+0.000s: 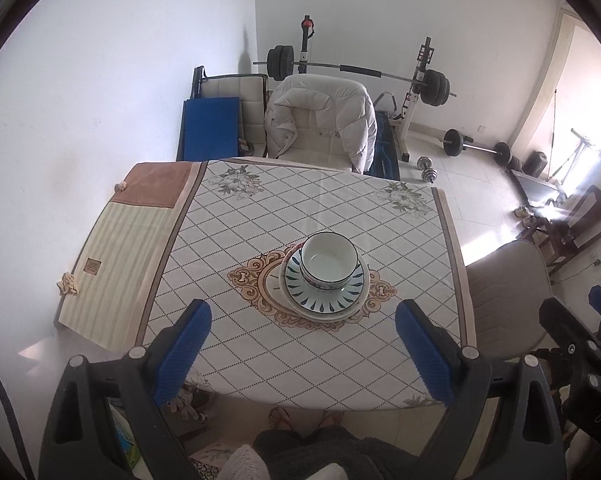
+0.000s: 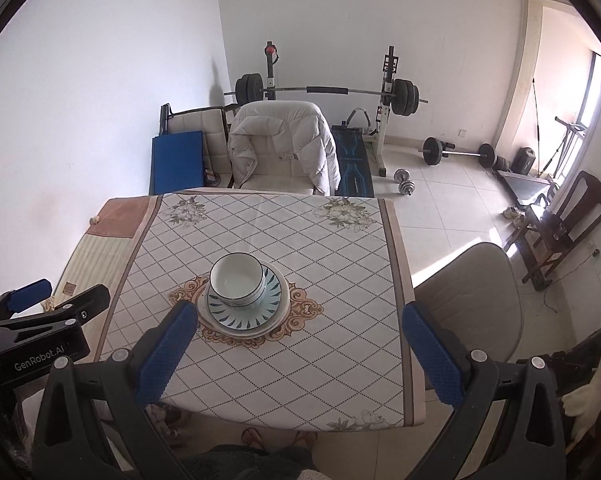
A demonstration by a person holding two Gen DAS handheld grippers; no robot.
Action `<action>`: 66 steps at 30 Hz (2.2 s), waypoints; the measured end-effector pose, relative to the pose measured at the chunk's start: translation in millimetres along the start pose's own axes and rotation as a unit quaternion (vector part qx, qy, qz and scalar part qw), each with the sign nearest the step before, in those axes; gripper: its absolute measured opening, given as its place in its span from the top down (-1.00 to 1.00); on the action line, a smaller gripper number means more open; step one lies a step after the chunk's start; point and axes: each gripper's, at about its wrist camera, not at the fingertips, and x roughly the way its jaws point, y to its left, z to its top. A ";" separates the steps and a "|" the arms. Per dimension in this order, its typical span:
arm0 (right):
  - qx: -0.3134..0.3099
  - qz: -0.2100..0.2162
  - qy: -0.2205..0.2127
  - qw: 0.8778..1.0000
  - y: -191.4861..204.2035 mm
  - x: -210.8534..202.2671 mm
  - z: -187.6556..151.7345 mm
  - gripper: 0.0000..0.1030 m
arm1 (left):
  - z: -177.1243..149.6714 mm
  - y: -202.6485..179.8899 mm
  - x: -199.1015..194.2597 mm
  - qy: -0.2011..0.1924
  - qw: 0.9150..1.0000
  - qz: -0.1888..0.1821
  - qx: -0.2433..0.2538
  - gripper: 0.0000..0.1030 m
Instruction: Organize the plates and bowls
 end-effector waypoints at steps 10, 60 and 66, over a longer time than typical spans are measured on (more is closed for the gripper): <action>-0.002 -0.041 -0.016 0.999 29.7 -57.4 -6.2 -1.00 | -1.3 15.3 -52.2 -0.039 0.999 0.016 0.028 -0.83; 0.029 -0.056 0.001 0.998 52.2 -84.8 -30.6 -1.00 | -28.2 37.9 -91.8 -0.051 0.997 -0.008 0.050 -0.83; 0.032 -0.058 0.001 0.998 54.6 -83.8 -30.3 -1.00 | -28.0 38.2 -92.0 -0.051 0.997 -0.009 0.050 -0.83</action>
